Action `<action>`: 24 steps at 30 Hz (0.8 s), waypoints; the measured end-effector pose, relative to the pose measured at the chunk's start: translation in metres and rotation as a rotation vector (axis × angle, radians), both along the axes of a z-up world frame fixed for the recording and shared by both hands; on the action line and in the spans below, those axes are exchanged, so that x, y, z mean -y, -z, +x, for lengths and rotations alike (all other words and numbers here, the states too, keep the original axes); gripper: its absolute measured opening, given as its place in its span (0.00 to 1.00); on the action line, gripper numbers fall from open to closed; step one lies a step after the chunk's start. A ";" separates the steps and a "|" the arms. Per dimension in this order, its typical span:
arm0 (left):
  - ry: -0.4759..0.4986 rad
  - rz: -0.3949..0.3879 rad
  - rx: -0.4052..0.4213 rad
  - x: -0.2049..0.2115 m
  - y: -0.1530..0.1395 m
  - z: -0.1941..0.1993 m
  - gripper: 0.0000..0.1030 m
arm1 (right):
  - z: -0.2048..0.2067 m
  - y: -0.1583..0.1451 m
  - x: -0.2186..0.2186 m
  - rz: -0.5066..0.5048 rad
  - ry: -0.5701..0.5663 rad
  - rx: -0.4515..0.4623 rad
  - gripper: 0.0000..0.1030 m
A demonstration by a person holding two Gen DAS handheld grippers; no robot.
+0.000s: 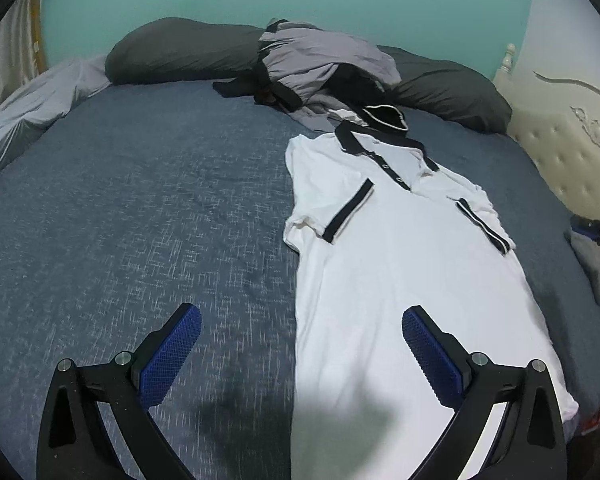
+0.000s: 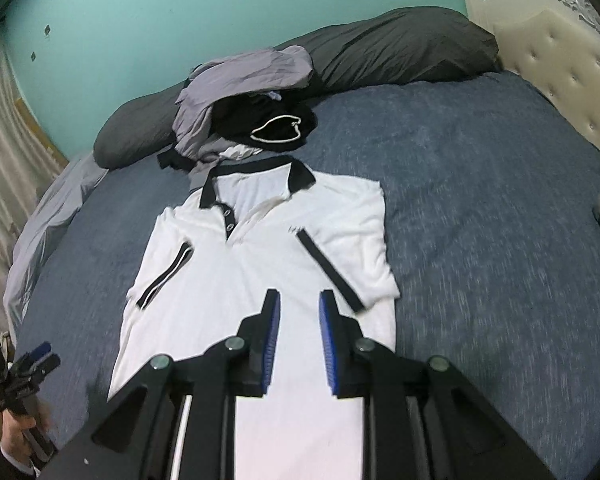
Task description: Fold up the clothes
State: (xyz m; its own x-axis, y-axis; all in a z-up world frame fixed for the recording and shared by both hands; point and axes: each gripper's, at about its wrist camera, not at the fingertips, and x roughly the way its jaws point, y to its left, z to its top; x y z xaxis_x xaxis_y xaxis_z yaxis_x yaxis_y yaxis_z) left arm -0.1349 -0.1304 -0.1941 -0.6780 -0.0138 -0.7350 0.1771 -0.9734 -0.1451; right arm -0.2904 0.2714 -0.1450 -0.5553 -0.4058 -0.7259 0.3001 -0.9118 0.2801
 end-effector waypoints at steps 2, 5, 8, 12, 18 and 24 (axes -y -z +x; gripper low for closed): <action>0.002 0.004 -0.005 -0.002 -0.004 0.008 1.00 | 0.014 0.000 -0.004 -0.003 -0.005 0.006 0.19; 0.011 0.009 -0.014 -0.006 -0.008 0.021 1.00 | 0.036 0.000 -0.012 -0.001 -0.010 0.017 0.19; 0.023 0.006 -0.019 -0.011 -0.012 0.034 1.00 | 0.054 0.001 -0.021 0.001 -0.007 0.023 0.19; 0.045 -0.005 -0.025 -0.017 -0.017 0.049 1.00 | 0.074 0.005 -0.032 0.009 -0.006 0.045 0.19; 0.081 -0.012 -0.014 -0.028 -0.021 0.067 1.00 | 0.101 0.007 -0.043 0.030 -0.011 0.047 0.19; 0.093 -0.006 -0.011 -0.035 -0.024 0.082 1.00 | 0.120 0.004 -0.048 0.044 -0.027 0.044 0.19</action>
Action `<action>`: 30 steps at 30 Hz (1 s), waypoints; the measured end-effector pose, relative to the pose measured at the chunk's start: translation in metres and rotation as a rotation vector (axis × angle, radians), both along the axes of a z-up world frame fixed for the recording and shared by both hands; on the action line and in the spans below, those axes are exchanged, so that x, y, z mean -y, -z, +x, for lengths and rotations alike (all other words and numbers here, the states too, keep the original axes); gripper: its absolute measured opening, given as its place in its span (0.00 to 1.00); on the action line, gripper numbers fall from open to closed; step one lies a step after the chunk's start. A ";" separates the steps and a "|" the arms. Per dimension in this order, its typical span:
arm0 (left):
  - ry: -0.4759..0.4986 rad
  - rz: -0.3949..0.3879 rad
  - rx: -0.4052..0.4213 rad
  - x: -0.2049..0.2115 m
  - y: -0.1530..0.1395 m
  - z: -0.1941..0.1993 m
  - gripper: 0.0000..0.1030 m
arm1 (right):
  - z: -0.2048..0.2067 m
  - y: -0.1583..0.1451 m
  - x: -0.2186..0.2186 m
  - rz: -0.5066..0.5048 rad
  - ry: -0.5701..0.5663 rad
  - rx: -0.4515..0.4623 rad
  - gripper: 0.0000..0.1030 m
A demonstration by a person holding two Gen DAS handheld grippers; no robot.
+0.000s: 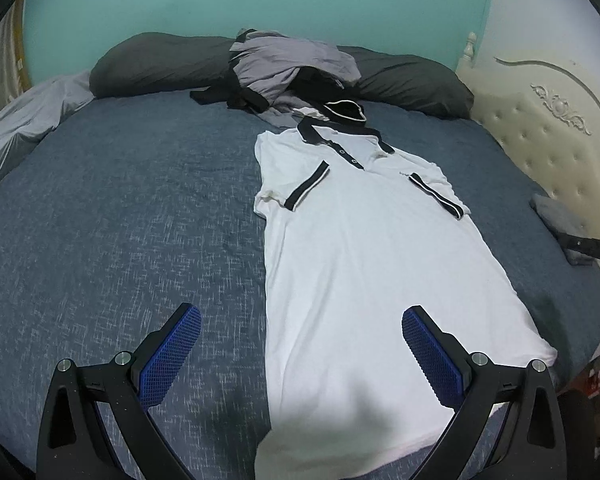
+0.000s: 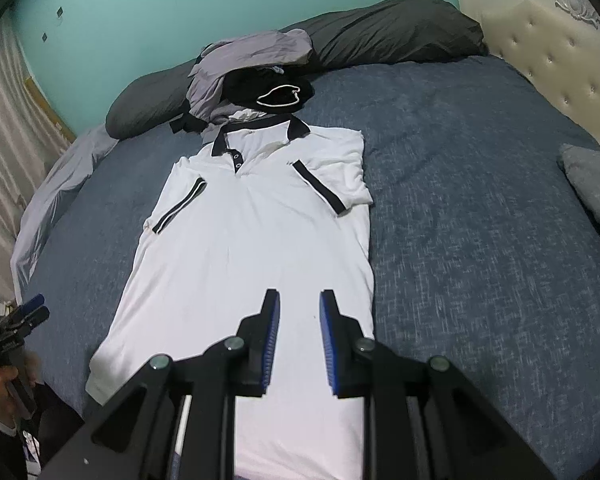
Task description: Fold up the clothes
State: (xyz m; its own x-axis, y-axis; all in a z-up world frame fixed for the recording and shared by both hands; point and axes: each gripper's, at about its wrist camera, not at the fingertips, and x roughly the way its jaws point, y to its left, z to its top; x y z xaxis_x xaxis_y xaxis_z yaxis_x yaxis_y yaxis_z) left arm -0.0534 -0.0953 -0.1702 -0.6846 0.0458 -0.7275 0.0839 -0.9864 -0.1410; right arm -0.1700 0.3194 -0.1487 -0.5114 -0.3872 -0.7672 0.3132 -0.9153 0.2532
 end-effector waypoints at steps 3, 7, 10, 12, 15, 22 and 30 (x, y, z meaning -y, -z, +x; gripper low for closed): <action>0.010 -0.004 0.010 -0.003 0.001 0.005 1.00 | 0.007 -0.002 -0.003 -0.001 -0.003 0.005 0.19; 0.017 0.018 0.017 -0.004 0.002 0.011 1.00 | 0.015 -0.003 -0.006 0.002 -0.006 0.007 0.19; 0.017 0.034 0.021 -0.005 0.004 0.016 1.00 | 0.021 -0.002 -0.008 0.002 -0.005 0.010 0.19; 0.022 0.039 0.019 -0.006 0.004 0.018 1.00 | 0.024 -0.001 -0.009 0.000 -0.004 0.013 0.19; 0.019 0.042 0.030 -0.007 0.007 0.019 1.00 | 0.028 0.000 -0.010 0.000 -0.003 0.015 0.19; 0.013 0.049 0.049 -0.007 0.019 0.020 1.00 | 0.035 0.015 -0.011 0.010 -0.014 0.054 0.19; 0.018 0.067 0.106 -0.003 0.037 0.019 1.00 | 0.050 0.046 -0.018 0.080 -0.035 0.142 0.19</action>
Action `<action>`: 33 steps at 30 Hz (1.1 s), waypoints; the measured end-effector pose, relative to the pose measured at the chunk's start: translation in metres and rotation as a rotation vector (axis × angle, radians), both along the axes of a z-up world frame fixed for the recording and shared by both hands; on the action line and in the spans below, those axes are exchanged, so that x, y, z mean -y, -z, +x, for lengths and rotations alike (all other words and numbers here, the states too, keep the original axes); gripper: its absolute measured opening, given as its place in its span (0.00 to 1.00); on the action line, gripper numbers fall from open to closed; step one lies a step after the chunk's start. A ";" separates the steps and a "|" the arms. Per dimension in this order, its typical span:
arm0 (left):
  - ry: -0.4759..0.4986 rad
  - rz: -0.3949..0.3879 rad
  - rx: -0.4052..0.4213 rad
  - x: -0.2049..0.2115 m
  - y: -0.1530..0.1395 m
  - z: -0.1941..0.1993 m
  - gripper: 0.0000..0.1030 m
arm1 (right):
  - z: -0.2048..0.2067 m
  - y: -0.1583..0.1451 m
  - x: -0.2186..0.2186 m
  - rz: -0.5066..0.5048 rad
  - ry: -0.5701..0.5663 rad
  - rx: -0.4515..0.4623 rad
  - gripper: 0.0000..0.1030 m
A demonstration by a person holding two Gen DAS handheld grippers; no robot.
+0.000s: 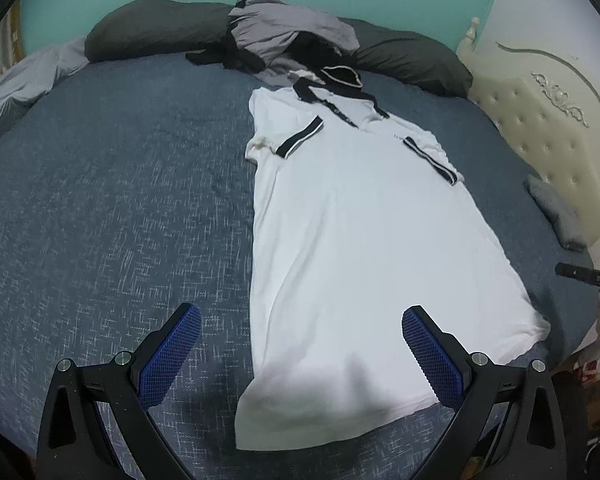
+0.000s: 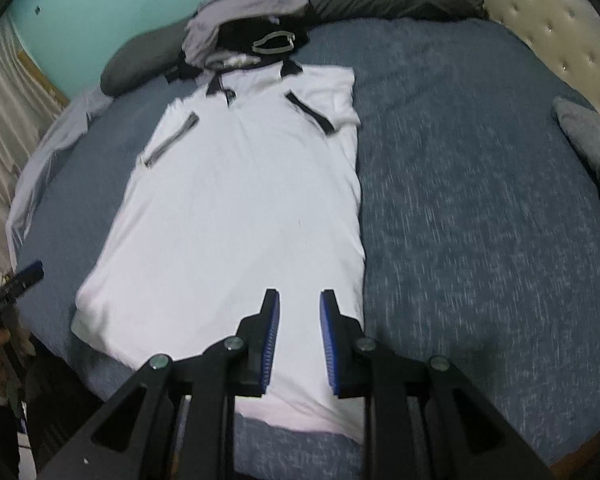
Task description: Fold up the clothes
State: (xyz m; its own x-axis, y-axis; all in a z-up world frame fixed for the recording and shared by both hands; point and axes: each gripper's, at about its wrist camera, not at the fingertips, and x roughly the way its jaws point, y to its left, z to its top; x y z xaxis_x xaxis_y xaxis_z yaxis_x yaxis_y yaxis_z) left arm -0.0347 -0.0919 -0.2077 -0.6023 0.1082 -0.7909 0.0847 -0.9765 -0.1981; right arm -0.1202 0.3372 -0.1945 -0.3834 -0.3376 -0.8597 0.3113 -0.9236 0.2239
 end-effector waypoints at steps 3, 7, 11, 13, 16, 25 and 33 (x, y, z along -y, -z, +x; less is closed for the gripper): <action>0.007 -0.007 0.024 0.001 0.006 0.001 1.00 | 0.006 0.011 -0.003 0.025 -0.007 0.030 0.19; 0.017 -0.015 0.059 0.002 0.014 0.001 0.99 | 0.013 0.028 -0.009 0.052 -0.013 0.071 0.19; 0.036 -0.017 0.106 0.003 0.025 0.002 0.99 | 0.017 0.043 -0.014 0.069 -0.014 0.106 0.19; 0.049 -0.030 0.130 0.002 0.029 0.003 0.98 | 0.019 0.048 -0.017 0.079 -0.010 0.118 0.19; 0.067 -0.028 0.159 0.002 0.036 0.004 0.95 | 0.021 0.055 -0.022 0.088 -0.006 0.135 0.19; 0.089 -0.012 0.205 0.000 0.051 0.008 0.79 | 0.029 0.069 -0.029 0.095 -0.012 0.182 0.19; 0.099 0.012 0.246 0.004 0.063 0.007 0.65 | 0.033 0.075 -0.029 0.092 -0.021 0.205 0.19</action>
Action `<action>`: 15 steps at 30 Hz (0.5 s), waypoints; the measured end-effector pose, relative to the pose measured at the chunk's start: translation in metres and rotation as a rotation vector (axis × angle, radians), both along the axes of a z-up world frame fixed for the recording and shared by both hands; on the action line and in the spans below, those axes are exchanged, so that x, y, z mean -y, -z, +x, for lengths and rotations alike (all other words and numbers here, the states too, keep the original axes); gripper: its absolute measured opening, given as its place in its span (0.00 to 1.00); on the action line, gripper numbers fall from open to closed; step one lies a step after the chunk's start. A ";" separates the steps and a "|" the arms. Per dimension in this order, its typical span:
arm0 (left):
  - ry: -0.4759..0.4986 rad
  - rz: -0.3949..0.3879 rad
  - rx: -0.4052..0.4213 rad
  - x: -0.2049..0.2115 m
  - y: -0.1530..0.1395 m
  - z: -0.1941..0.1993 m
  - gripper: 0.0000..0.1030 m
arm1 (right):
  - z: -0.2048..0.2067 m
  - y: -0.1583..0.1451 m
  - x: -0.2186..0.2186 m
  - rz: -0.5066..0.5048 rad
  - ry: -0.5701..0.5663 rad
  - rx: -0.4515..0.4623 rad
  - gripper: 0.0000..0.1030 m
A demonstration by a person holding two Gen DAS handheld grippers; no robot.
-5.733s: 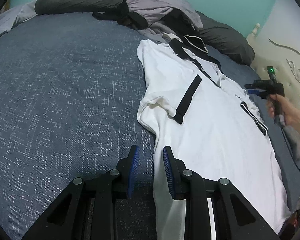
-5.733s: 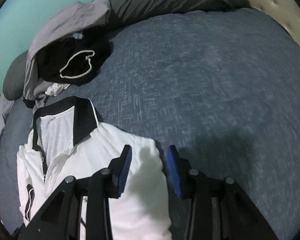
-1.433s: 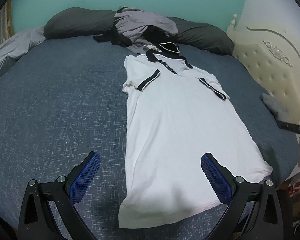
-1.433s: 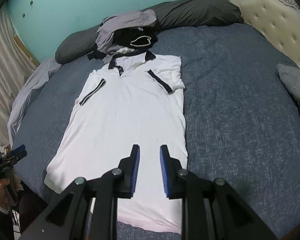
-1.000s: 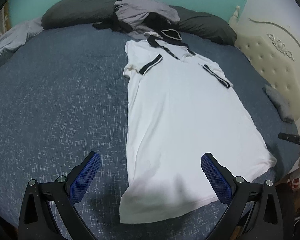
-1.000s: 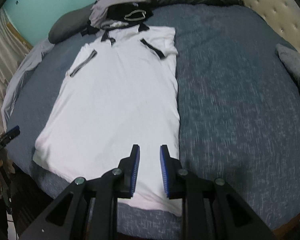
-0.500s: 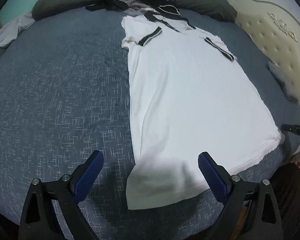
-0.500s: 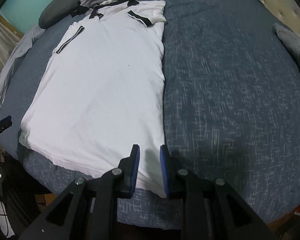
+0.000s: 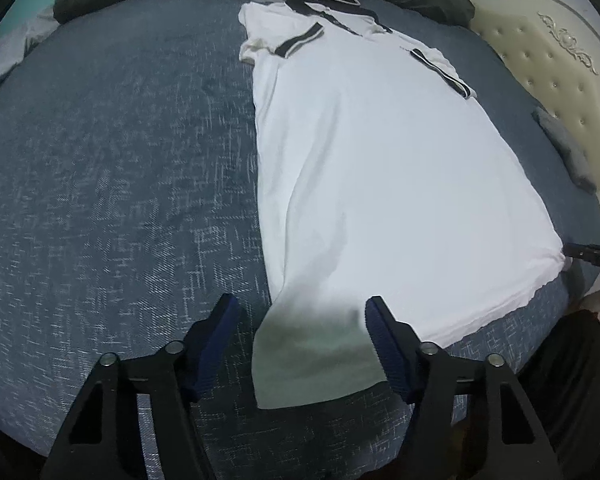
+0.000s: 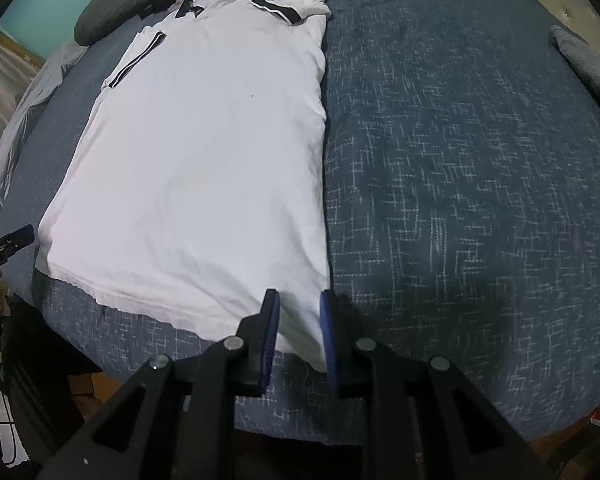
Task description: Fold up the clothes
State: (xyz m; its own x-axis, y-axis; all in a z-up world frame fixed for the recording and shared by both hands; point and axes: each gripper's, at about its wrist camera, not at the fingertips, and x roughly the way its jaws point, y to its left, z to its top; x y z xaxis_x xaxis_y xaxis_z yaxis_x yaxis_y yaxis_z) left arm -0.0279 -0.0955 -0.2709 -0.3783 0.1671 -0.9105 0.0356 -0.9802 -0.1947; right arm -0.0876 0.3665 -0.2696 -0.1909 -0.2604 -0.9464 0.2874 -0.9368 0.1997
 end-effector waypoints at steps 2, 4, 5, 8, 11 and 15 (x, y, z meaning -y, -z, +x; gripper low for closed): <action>0.006 0.011 0.009 0.000 0.004 -0.001 0.63 | 0.000 0.001 0.000 0.000 -0.003 0.004 0.19; 0.013 0.024 0.020 0.000 0.008 -0.002 0.53 | 0.001 0.001 0.001 -0.001 -0.003 0.006 0.19; 0.016 0.030 0.026 0.000 0.010 -0.003 0.50 | 0.000 0.001 0.001 -0.002 -0.004 0.007 0.19; 0.025 0.031 0.039 -0.001 0.015 -0.006 0.41 | -0.003 0.000 0.001 0.001 -0.005 0.009 0.19; 0.034 0.028 0.048 -0.003 0.019 -0.009 0.39 | -0.004 0.000 0.000 -0.001 -0.003 0.010 0.19; 0.039 0.036 0.056 -0.003 0.022 -0.011 0.25 | -0.004 0.001 0.000 0.000 -0.005 0.016 0.19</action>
